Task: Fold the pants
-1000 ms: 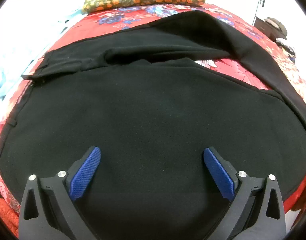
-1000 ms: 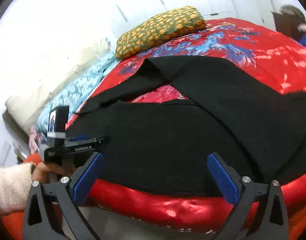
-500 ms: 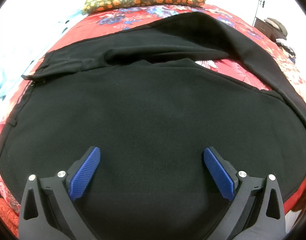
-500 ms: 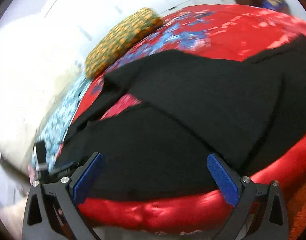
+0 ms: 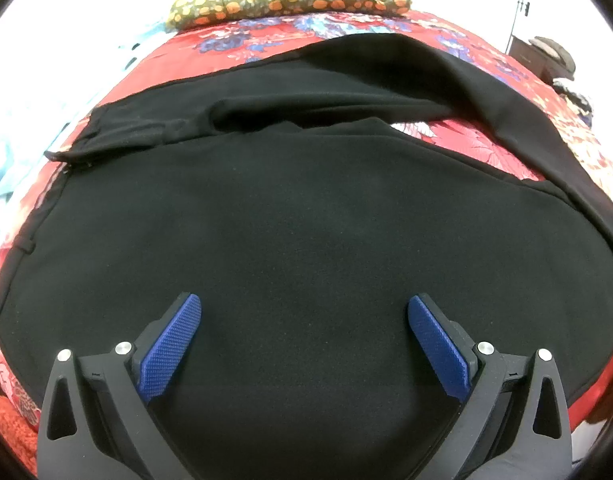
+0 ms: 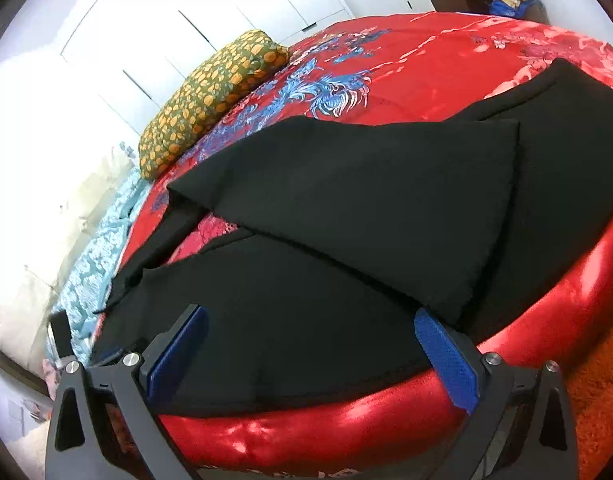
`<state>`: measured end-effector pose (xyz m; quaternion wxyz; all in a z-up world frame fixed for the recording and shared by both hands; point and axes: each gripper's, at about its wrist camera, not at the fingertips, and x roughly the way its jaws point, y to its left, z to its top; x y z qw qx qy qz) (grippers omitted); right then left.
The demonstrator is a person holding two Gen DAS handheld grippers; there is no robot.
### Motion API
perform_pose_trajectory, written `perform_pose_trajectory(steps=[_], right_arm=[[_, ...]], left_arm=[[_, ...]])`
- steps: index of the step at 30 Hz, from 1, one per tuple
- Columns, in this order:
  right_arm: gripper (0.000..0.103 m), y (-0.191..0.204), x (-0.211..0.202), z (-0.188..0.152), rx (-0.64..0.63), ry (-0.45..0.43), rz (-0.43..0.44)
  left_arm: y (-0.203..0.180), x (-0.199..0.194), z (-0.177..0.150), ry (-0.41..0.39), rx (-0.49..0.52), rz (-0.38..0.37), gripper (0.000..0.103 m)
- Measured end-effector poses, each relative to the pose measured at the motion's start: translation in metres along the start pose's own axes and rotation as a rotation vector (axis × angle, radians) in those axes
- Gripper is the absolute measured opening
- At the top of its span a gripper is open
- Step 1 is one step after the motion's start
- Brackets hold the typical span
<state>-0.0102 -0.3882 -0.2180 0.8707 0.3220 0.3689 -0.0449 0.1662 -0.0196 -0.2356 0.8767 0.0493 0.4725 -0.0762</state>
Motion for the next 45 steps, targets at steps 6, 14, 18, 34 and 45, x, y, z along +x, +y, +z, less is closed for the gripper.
perform_pose_trajectory(steps=[6, 14, 18, 34, 45], right_arm=[[0.102, -0.028, -0.014, 0.015, 0.132, -0.099, -0.057], [0.103, -0.041, -0.012, 0.032, 0.189, -0.105, 0.017], [0.096, -0.064, -0.011, 0.045, 0.315, -0.037, 0.118], [0.024, -0.034, -0.066, 0.097, 0.150, -0.046, 0.316], [0.024, -0.049, -0.082, 0.105, 0.185, -0.096, 0.417]], left_arm=[[-0.001, 0.000, -0.002, -0.014, 0.001, 0.004, 0.103], [-0.003, 0.000, -0.005, -0.029, 0.003, 0.009, 0.103], [-0.003, 0.000, -0.005, -0.034, 0.003, 0.014, 0.103], [0.004, -0.001, 0.091, 0.120, -0.114, -0.248, 0.102], [0.024, 0.097, 0.230, 0.238, -0.398, -0.402, 0.101]])
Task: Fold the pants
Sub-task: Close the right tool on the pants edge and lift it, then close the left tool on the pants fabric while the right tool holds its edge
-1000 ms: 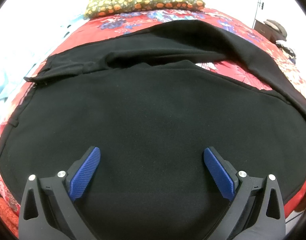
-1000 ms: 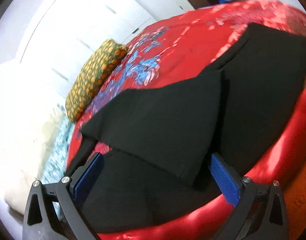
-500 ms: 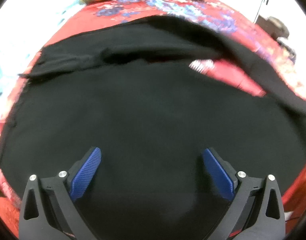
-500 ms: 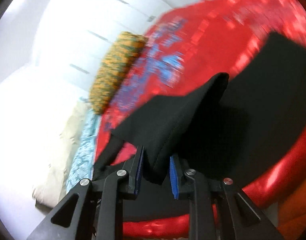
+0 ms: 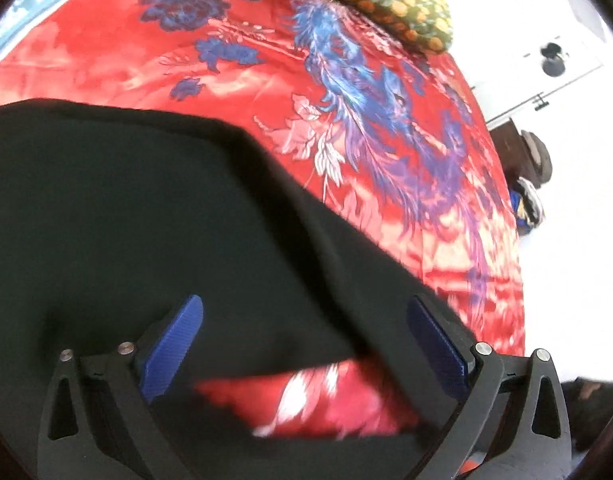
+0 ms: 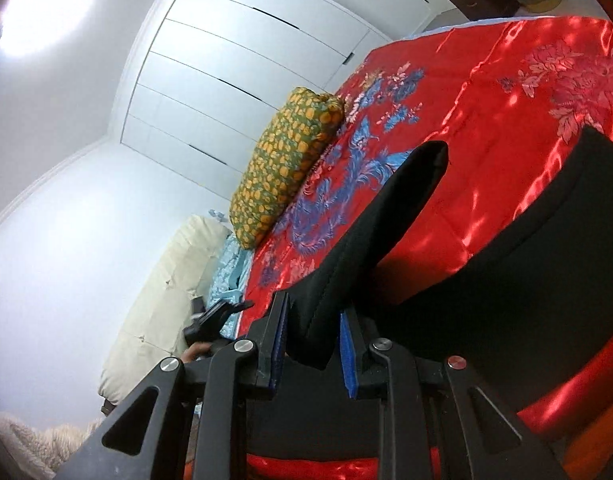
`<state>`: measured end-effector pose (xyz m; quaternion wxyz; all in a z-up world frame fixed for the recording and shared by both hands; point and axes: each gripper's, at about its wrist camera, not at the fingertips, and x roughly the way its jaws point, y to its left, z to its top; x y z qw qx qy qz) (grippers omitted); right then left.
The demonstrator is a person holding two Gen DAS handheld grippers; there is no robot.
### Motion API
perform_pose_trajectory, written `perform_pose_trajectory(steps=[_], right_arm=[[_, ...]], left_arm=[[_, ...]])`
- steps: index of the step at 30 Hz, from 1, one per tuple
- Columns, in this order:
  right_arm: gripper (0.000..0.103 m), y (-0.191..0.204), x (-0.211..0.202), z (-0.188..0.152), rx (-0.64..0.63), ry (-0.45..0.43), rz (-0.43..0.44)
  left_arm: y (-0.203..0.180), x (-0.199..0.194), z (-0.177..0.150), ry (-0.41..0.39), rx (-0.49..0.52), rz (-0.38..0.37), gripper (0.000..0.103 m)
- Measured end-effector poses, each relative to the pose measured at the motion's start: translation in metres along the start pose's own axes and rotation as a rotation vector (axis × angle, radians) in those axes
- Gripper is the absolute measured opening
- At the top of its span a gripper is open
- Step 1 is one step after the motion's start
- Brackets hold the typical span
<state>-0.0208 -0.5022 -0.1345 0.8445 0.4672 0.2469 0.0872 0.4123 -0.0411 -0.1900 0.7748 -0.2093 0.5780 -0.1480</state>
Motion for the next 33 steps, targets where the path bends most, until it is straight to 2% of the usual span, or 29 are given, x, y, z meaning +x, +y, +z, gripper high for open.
perform_pose_trajectory(steps=[1, 2, 3, 5, 8, 10, 12, 14, 18, 20, 22, 23, 25, 26, 28, 29, 31, 33], right_arm=[[0.024, 0.001, 0.001, 0.001, -0.001, -0.003, 0.009], [0.024, 0.001, -0.001, 0.001, -0.004, -0.005, 0.016], [0.024, 0.002, -0.005, 0.002, -0.010, -0.007, 0.026], [0.024, 0.003, -0.012, 0.005, -0.016, -0.017, 0.049], [0.024, 0.005, -0.017, 0.011, -0.020, -0.032, 0.088], [0.024, 0.010, -0.025, 0.015, -0.034, -0.042, 0.116], [0.024, 0.014, -0.031, 0.018, -0.046, -0.047, 0.123], [0.024, 0.015, -0.035, 0.021, -0.054, -0.047, 0.120], [0.024, 0.006, -0.033, 0.031, -0.041, -0.049, 0.073], [0.024, 0.000, -0.028, 0.043, -0.037, -0.040, 0.051], [0.024, -0.001, -0.021, 0.060, -0.064, -0.026, 0.022], [0.024, 0.002, -0.017, 0.071, -0.086, -0.021, 0.008], [0.024, 0.013, -0.017, 0.086, -0.132, -0.019, -0.001], [0.024, 0.019, -0.018, 0.092, -0.164, -0.013, -0.009], [0.024, 0.027, -0.019, 0.099, -0.235, 0.032, -0.062], [0.024, 0.026, -0.019, 0.099, -0.265, 0.070, -0.112], [0.024, 0.015, -0.014, 0.097, -0.285, 0.134, -0.189], [0.024, 0.001, -0.009, 0.090, -0.304, 0.224, -0.291]], left_arm=[[0.000, 0.007, 0.007, 0.006, -0.016, 0.005, 0.099], [0.000, 0.014, 0.013, 0.007, -0.035, 0.011, 0.091], [0.001, 0.021, 0.020, 0.013, -0.059, 0.010, 0.079], [0.008, 0.031, 0.028, 0.033, -0.116, -0.012, 0.073], [0.016, 0.045, 0.038, 0.030, -0.167, 0.006, 0.072], [0.021, 0.047, 0.040, 0.026, -0.178, 0.010, 0.062], [0.026, 0.046, 0.040, 0.022, -0.188, -0.008, 0.028], [0.032, 0.038, 0.038, 0.006, -0.201, -0.007, 0.010], [0.040, 0.009, 0.031, -0.044, -0.238, -0.080, 0.007], [0.032, -0.020, 0.022, -0.102, -0.207, -0.088, 0.007], [0.018, -0.064, 0.007, -0.200, -0.139, -0.079, 0.007], [0.012, -0.087, -0.004, -0.250, -0.105, -0.070, 0.007], [0.004, -0.139, -0.050, -0.370, -0.017, -0.043, 0.008], [0.004, -0.152, -0.073, -0.396, 0.014, -0.027, 0.009], [0.012, -0.157, -0.124, -0.373, 0.063, 0.030, 0.009], [0.017, -0.148, -0.151, -0.320, 0.085, 0.062, 0.009], [0.030, -0.130, -0.190, -0.235, 0.083, 0.087, 0.009], [0.038, -0.116, -0.220, -0.194, 0.063, 0.096, 0.009]])
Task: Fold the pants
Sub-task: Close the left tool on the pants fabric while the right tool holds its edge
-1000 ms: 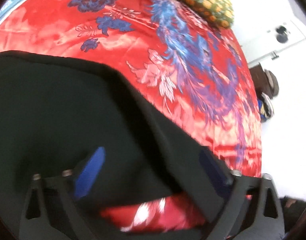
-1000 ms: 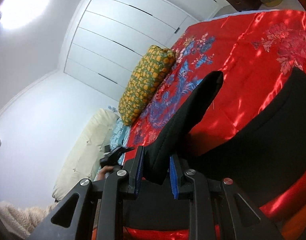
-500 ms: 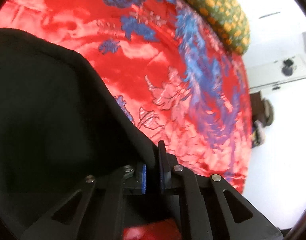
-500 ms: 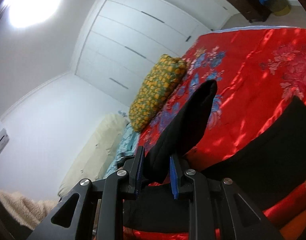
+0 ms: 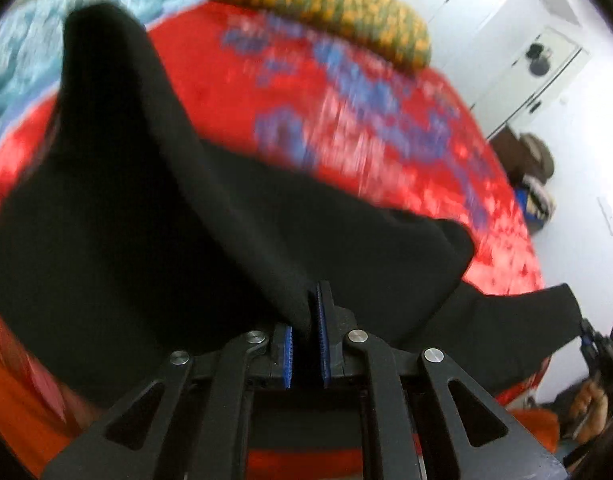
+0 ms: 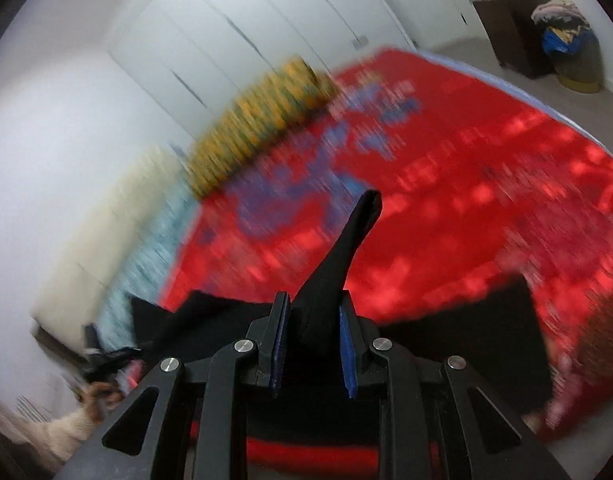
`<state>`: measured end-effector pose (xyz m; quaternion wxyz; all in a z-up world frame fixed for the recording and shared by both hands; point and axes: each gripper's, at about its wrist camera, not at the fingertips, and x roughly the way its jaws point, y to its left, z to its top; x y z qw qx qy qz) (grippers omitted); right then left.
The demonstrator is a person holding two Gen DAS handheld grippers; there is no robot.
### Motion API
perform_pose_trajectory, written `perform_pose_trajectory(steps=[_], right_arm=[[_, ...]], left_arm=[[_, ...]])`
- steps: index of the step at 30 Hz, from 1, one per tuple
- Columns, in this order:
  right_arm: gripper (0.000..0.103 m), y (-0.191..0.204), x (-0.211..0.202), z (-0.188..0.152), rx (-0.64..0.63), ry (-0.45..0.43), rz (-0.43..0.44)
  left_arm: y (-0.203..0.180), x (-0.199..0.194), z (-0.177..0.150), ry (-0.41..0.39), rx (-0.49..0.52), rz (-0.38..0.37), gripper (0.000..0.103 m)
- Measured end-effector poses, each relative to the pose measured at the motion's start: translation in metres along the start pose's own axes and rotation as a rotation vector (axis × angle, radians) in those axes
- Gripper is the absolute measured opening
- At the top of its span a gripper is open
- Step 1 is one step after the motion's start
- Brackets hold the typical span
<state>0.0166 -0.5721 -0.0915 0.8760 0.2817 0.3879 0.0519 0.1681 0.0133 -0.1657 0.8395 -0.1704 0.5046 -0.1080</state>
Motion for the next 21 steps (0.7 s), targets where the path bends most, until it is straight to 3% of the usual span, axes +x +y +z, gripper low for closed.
perform_pose_trajectory(steps=[4, 9, 11, 14, 21], right_arm=[[0.024, -0.014, 0.016, -0.020, -0.080, 0.149, -0.170], [0.023, -0.052, 0.016, -0.044, -0.104, 0.233, -0.327], [0.017, -0.064, 0.007, -0.045, -0.086, 0.219, -0.359], [0.016, -0.074, -0.007, -0.040, -0.074, 0.173, -0.393], [0.013, -0.076, -0.013, -0.028, -0.102, 0.161, -0.435]], left_arm=[[-0.015, -0.001, -0.016, 0.005, 0.023, 0.008, 0.009], [-0.039, -0.002, -0.018, 0.021, 0.096, -0.008, 0.009], [-0.039, -0.002, -0.027, 0.029, 0.118, -0.014, 0.009], [-0.044, 0.001, -0.039, 0.043, 0.154, -0.013, 0.009], [-0.042, -0.004, -0.046, 0.054, 0.165, -0.014, 0.009]])
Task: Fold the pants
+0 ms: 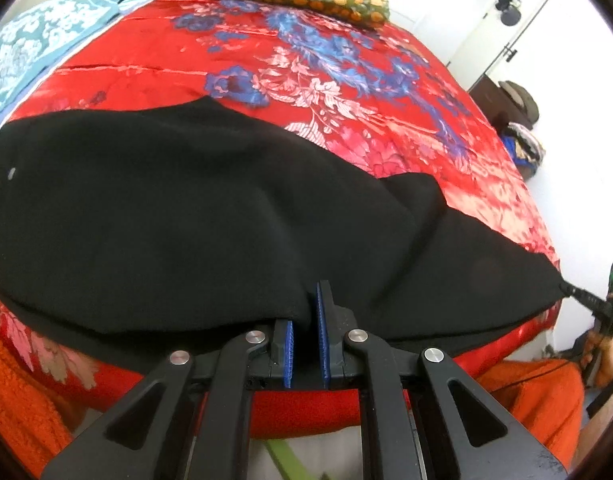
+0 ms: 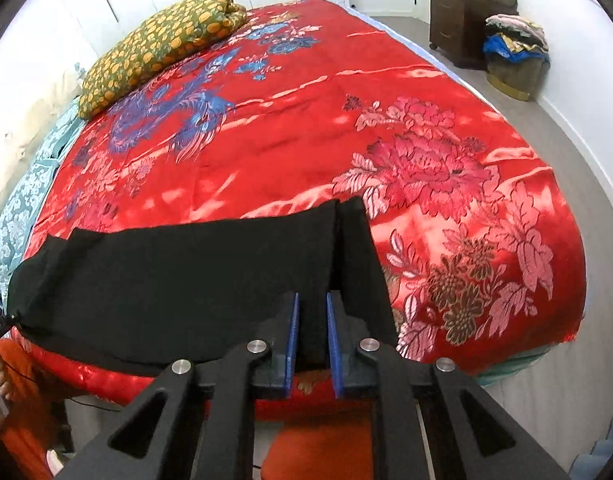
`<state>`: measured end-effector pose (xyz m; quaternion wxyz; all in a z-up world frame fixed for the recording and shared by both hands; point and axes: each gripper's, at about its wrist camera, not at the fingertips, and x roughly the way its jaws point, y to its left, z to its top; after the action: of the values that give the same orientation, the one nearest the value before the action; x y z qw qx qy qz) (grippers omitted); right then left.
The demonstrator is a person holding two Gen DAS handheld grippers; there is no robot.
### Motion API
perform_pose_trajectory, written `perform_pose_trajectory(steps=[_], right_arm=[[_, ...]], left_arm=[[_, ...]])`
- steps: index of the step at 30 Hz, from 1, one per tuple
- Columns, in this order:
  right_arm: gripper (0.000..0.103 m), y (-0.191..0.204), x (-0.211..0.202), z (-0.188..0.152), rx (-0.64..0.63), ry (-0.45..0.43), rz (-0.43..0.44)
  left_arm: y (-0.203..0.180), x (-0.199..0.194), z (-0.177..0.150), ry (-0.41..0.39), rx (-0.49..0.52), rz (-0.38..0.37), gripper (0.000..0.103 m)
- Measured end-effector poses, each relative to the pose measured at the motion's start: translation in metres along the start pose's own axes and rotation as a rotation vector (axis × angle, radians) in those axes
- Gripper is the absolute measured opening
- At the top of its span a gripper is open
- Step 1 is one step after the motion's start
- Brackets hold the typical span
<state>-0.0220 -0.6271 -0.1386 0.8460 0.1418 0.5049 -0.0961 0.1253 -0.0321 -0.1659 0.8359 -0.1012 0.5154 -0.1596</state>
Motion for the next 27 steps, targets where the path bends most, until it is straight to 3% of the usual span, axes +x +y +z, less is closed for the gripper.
perform_pose_trajectory(steps=[4, 9, 17, 19, 20, 22, 23, 24, 27], right_arm=[[0.008, 0.007, -0.009, 0.010, -0.015, -0.067, -0.040], [0.007, 0.000, 0.017, 0.002, -0.045, 0.046, -0.097], [0.004, -0.017, -0.001, -0.002, -0.030, 0.028, -0.131], [0.005, -0.025, -0.009, -0.001, 0.011, -0.010, -0.085], [0.010, -0.030, -0.011, 0.001, 0.039, -0.014, -0.049], [0.043, -0.031, -0.010, 0.001, 0.045, 0.003, -0.024], [0.076, -0.028, -0.009, 0.001, 0.027, 0.009, -0.022], [0.086, -0.023, -0.008, -0.001, -0.006, 0.013, -0.023], [0.081, -0.003, -0.003, -0.002, -0.114, 0.015, -0.028]], left_arm=[[-0.004, 0.002, -0.003, 0.003, 0.009, -0.001, 0.009], [-0.007, 0.016, -0.017, 0.068, 0.034, 0.016, 0.009], [-0.005, 0.011, -0.015, 0.066, 0.026, -0.002, 0.009], [-0.004, 0.012, -0.016, 0.067, 0.020, -0.006, 0.009], [-0.004, 0.011, -0.015, 0.066, 0.023, -0.007, 0.009], [-0.004, 0.010, -0.015, 0.062, 0.023, -0.010, 0.009], [-0.004, 0.010, -0.015, 0.062, 0.021, -0.011, 0.009], [-0.004, 0.010, -0.015, 0.062, 0.020, -0.012, 0.009], [-0.005, 0.008, -0.015, 0.057, 0.017, -0.019, 0.009]])
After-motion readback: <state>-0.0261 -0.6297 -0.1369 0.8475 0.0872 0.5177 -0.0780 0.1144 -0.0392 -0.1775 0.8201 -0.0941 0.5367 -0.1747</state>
